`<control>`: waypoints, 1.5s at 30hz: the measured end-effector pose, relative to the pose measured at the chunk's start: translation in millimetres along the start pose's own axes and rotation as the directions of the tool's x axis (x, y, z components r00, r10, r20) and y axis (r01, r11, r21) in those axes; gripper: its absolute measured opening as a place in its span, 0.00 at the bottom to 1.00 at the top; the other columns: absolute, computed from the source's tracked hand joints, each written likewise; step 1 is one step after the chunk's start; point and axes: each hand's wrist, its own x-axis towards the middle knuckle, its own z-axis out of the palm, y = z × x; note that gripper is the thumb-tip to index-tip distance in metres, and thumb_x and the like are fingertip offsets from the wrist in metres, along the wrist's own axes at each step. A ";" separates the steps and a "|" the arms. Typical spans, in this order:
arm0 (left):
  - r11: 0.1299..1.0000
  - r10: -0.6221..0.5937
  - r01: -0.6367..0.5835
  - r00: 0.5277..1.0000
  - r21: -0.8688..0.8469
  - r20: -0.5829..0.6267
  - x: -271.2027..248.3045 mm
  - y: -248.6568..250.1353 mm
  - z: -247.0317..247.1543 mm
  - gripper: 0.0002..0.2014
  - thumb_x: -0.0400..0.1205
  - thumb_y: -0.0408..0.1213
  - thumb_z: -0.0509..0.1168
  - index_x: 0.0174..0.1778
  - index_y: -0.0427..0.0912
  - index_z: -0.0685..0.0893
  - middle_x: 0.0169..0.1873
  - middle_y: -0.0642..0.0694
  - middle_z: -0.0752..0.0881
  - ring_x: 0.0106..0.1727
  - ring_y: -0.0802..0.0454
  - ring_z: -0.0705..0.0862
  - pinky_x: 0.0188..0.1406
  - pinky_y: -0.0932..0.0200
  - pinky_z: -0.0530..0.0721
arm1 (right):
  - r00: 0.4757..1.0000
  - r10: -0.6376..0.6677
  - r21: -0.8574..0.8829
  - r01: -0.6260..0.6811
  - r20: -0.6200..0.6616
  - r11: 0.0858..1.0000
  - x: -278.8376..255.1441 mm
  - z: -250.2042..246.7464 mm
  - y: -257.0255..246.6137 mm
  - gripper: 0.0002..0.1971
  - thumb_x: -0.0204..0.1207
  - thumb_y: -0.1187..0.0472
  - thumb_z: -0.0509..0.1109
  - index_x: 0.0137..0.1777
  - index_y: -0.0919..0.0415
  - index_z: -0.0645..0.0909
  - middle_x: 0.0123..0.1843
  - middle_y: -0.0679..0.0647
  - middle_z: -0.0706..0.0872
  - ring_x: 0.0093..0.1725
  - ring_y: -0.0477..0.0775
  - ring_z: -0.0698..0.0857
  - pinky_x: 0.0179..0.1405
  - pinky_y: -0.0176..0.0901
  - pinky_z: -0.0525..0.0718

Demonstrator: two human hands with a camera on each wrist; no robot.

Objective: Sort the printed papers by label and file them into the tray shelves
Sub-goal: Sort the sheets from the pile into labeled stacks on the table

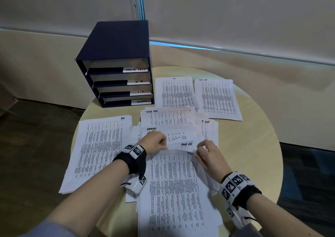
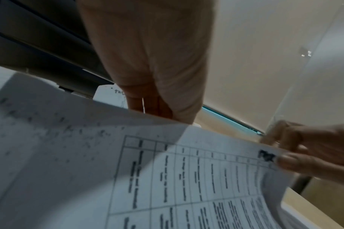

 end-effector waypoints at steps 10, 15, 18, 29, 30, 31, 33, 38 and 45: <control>0.993 0.083 -0.081 0.996 -0.080 0.019 -26.1 7.6 11.7 0.14 0.87 0.44 0.58 0.43 0.41 0.83 0.38 0.49 0.83 0.37 0.57 0.79 0.39 0.65 0.75 | 0.982 -0.008 0.173 -0.026 0.189 0.985 4.3 0.6 -3.2 0.04 0.78 0.61 0.68 0.43 0.59 0.83 0.41 0.50 0.84 0.41 0.48 0.79 0.43 0.39 0.77; 0.998 -0.060 0.060 0.997 0.007 0.038 -18.5 -18.5 7.5 0.10 0.87 0.38 0.57 0.57 0.42 0.82 0.55 0.48 0.80 0.54 0.53 0.79 0.56 0.59 0.76 | 0.970 -0.112 0.151 0.080 0.217 0.985 -8.7 0.8 -10.0 0.04 0.77 0.63 0.67 0.41 0.57 0.80 0.39 0.47 0.82 0.39 0.45 0.76 0.38 0.28 0.68; 0.996 -0.068 0.064 0.996 0.062 0.064 -16.7 -20.5 8.4 0.08 0.81 0.41 0.65 0.53 0.46 0.82 0.48 0.51 0.75 0.49 0.53 0.77 0.50 0.58 0.76 | 0.977 -0.034 0.240 -0.018 0.209 0.971 -8.0 -3.1 -13.5 0.06 0.76 0.66 0.66 0.41 0.54 0.76 0.40 0.44 0.81 0.39 0.44 0.79 0.39 0.31 0.72; 0.965 0.219 -0.203 0.972 0.166 -0.088 -31.3 -8.1 8.6 0.12 0.80 0.44 0.70 0.37 0.44 0.77 0.34 0.55 0.75 0.36 0.58 0.71 0.34 0.67 0.66 | 0.962 0.262 0.370 -0.271 0.075 0.889 1.0 6.2 0.2 0.07 0.70 0.70 0.72 0.38 0.57 0.81 0.55 0.47 0.76 0.59 0.47 0.73 0.59 0.38 0.68; 0.957 0.240 -0.225 0.969 0.183 -0.064 -35.3 -6.0 8.5 0.11 0.81 0.44 0.68 0.38 0.42 0.79 0.36 0.54 0.75 0.38 0.57 0.71 0.36 0.65 0.66 | 0.960 0.259 0.381 -0.279 0.104 0.881 0.7 6.0 -0.4 0.08 0.70 0.70 0.72 0.38 0.56 0.80 0.53 0.47 0.79 0.56 0.46 0.76 0.56 0.37 0.70; 0.954 0.243 -0.232 0.970 0.190 -0.034 -38.3 -5.5 9.4 0.10 0.83 0.44 0.66 0.40 0.42 0.80 0.37 0.53 0.76 0.39 0.57 0.71 0.38 0.65 0.67 | 0.959 0.252 0.387 -0.282 0.127 0.878 0.3 5.7 -1.1 0.08 0.71 0.69 0.71 0.37 0.55 0.79 0.49 0.47 0.81 0.51 0.46 0.79 0.51 0.37 0.72; 0.967 0.210 -0.208 0.978 0.144 0.005 -41.1 -8.0 11.8 0.11 0.84 0.46 0.64 0.39 0.45 0.79 0.37 0.53 0.77 0.37 0.59 0.73 0.39 0.65 0.70 | 0.959 0.239 0.389 -0.280 0.151 0.877 -1.4 6.3 -1.9 0.10 0.72 0.69 0.70 0.35 0.53 0.77 0.40 0.46 0.84 0.43 0.46 0.81 0.41 0.35 0.72; 0.993 -0.110 0.104 0.989 -0.061 -0.101 -37.0 -34.1 7.3 0.08 0.88 0.39 0.56 0.53 0.46 0.80 0.50 0.52 0.81 0.51 0.56 0.80 0.57 0.60 0.78 | 0.977 0.144 0.330 -0.189 0.158 0.925 -9.4 4.9 -4.6 0.13 0.71 0.69 0.68 0.36 0.48 0.74 0.37 0.42 0.81 0.42 0.46 0.80 0.40 0.33 0.72; 0.923 -0.288 0.278 0.958 -0.268 0.000 -37.7 -54.2 4.6 0.04 0.84 0.40 0.64 0.48 0.45 0.83 0.49 0.49 0.85 0.50 0.53 0.81 0.45 0.66 0.77 | 0.979 0.059 0.275 -0.113 0.195 0.955 -13.6 3.7 -7.3 0.11 0.73 0.68 0.66 0.39 0.49 0.74 0.39 0.41 0.79 0.43 0.45 0.77 0.40 0.30 0.69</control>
